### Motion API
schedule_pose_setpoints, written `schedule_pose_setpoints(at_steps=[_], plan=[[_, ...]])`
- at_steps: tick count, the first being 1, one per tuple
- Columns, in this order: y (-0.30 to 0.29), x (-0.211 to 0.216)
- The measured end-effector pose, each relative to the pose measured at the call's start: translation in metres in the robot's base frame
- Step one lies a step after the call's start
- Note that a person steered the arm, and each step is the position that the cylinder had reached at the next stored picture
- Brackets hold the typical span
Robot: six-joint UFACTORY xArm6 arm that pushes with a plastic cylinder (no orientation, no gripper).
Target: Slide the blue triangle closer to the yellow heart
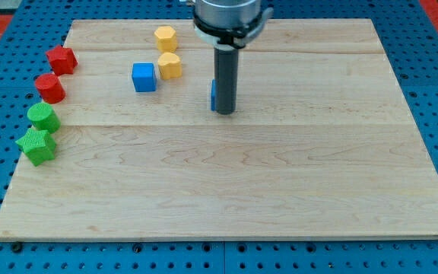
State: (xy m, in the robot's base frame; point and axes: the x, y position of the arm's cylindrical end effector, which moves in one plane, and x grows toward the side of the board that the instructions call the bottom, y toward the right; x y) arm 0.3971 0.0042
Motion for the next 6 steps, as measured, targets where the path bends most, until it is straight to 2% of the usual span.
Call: schedule_pose_setpoints(at_steps=[1,2,4,5,6], plan=[[0.027,-0.027],[0.035,-0.03],[-0.051,-0.034],[-0.061,-0.039],[-0.042,-0.021]])
